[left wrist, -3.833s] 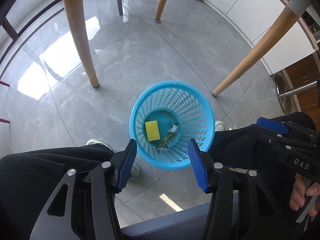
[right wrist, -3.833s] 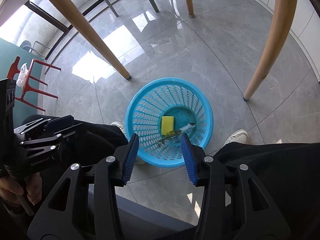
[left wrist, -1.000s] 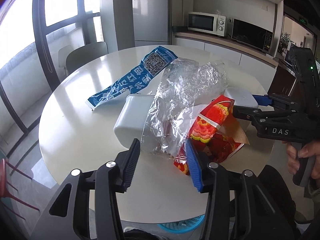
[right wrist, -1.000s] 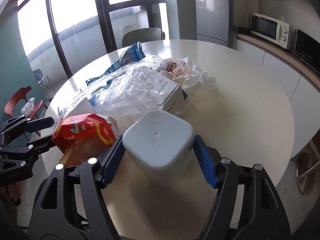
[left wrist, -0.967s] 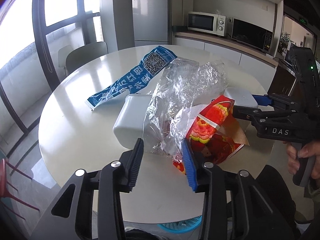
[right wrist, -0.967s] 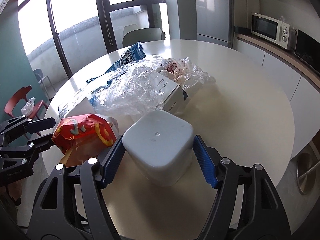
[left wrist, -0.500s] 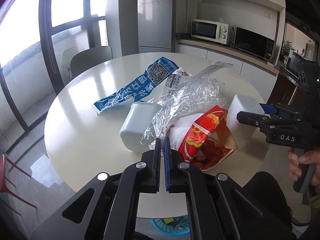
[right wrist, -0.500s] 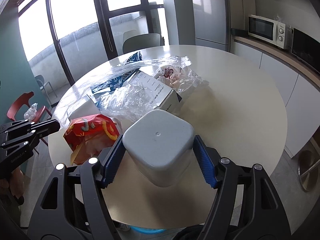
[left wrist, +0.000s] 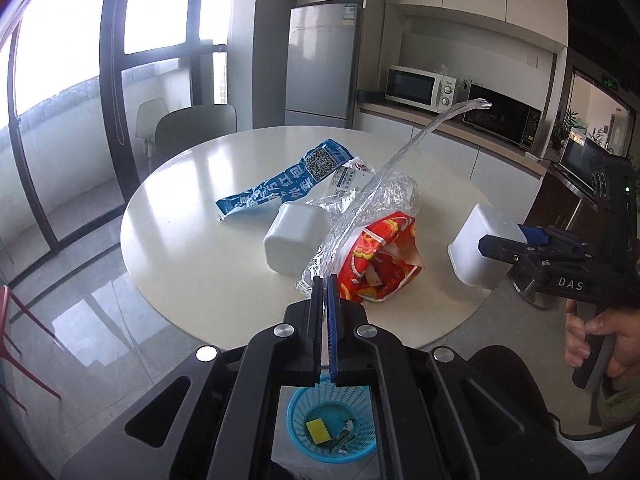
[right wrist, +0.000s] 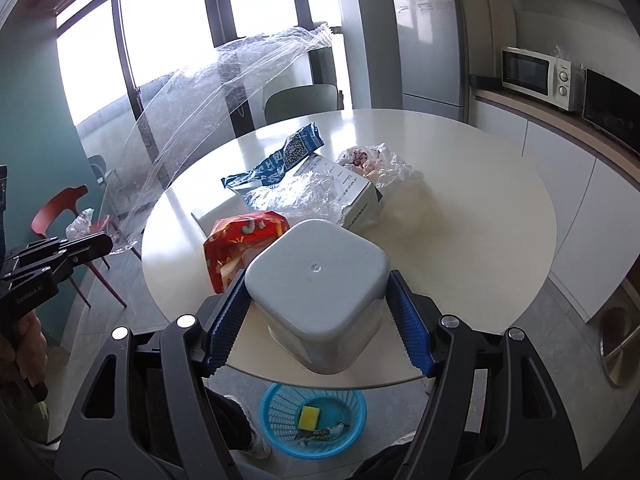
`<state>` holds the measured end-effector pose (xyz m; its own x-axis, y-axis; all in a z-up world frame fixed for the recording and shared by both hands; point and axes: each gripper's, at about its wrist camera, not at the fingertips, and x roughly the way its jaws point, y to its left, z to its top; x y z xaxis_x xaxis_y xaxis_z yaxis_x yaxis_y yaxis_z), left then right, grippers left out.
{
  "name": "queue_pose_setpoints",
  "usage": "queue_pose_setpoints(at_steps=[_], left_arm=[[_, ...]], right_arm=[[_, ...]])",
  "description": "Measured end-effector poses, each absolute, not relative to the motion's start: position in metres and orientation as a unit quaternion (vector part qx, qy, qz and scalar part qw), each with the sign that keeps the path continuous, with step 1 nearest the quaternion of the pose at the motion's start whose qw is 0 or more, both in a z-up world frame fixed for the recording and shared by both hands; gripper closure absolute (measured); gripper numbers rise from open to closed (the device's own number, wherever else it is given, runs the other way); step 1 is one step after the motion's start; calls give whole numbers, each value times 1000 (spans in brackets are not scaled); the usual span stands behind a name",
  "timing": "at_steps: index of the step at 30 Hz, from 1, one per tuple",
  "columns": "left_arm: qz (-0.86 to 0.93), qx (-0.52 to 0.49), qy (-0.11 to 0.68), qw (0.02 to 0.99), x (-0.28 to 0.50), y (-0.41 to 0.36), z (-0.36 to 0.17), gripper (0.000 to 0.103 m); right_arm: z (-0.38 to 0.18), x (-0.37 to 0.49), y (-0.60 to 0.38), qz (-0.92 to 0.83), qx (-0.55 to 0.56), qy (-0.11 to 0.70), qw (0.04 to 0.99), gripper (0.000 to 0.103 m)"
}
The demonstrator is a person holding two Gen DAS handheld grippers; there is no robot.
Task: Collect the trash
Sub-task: 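Carry the container and plastic sheet down over the blue wastebasket with both tools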
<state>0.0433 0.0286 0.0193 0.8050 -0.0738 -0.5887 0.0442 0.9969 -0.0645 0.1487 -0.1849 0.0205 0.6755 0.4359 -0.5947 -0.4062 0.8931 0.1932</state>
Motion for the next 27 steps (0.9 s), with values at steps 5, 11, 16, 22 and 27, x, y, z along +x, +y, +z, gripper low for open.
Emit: queue_pose_setpoints(at_steps=[5,11,16,22,27], left_arm=[[-35,-17,320,946,12,24,16,102],[-43,-14,344,938,-13,18,3,102],[-50,-18,371,927,-22,14,-17,102],[-69,-23,416,906,-21,13,-51,102],[-67,-15,451,890,-16,9,-80,102]], right_arm=[[27,124,-189,237,16,327,915,38],[22,94,-197,246,34,336,909,38],[5,75,-204,234,27,354,905,38],[-23,68,-211,215,25,386,897,38],[-46,65,-211,204,15,408,890,38]])
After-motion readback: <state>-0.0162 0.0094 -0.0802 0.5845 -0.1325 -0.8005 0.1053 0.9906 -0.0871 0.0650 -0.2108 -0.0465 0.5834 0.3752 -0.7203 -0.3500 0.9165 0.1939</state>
